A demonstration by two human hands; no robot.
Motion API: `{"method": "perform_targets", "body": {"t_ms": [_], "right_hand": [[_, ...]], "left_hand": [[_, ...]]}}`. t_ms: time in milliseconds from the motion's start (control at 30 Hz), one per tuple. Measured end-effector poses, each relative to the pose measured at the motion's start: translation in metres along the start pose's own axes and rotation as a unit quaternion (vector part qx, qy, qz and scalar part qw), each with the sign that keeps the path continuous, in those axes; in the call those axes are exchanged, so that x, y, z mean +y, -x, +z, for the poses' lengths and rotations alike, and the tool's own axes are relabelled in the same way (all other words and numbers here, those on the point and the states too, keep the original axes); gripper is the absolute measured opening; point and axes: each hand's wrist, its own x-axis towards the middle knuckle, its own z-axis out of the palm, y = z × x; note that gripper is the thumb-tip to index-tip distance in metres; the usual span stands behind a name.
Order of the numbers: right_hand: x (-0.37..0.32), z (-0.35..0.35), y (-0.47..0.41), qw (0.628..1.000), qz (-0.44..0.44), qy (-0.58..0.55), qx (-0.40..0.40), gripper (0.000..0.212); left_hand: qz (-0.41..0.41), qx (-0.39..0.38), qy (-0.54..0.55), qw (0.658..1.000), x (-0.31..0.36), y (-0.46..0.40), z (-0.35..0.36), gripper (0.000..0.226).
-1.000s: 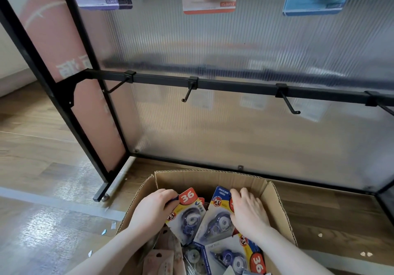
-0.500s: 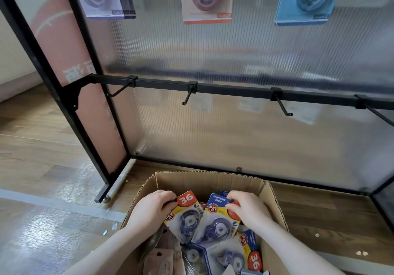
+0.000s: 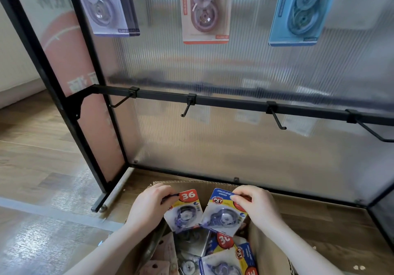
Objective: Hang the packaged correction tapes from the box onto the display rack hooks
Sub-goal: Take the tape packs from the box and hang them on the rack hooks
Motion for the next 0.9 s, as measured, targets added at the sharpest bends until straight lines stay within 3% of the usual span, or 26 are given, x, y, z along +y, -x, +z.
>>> {"method": "perform_targets", "body": {"t_ms": [367, 467, 700, 900], "right_hand": [[-0.02, -0.028, -0.006, 0.995, -0.069, 0.036, 0.066, 0.008], [-0.032, -0.049, -0.006, 0.994, -0.062, 0.036, 0.08, 0.008], [-0.086, -0.132, 0.013, 0.991, -0.058, 0.061, 0.102, 0.002], [-0.152, -0.229, 0.029, 0.989, -0.041, 0.075, 0.121, 0.007]], "left_hand": [[0.022, 0.03, 0.007, 0.999, 0.021, -0.017, -0.023, 0.013], [0.028, 0.027, 0.005, 0.999, 0.035, -0.024, -0.036, 0.035], [0.016, 0.005, -0.007, 1.0, 0.111, -0.048, -0.11, 0.038], [0.053, 0.003, 0.006, 0.999, 0.191, -0.076, -0.197, 0.032]]}}
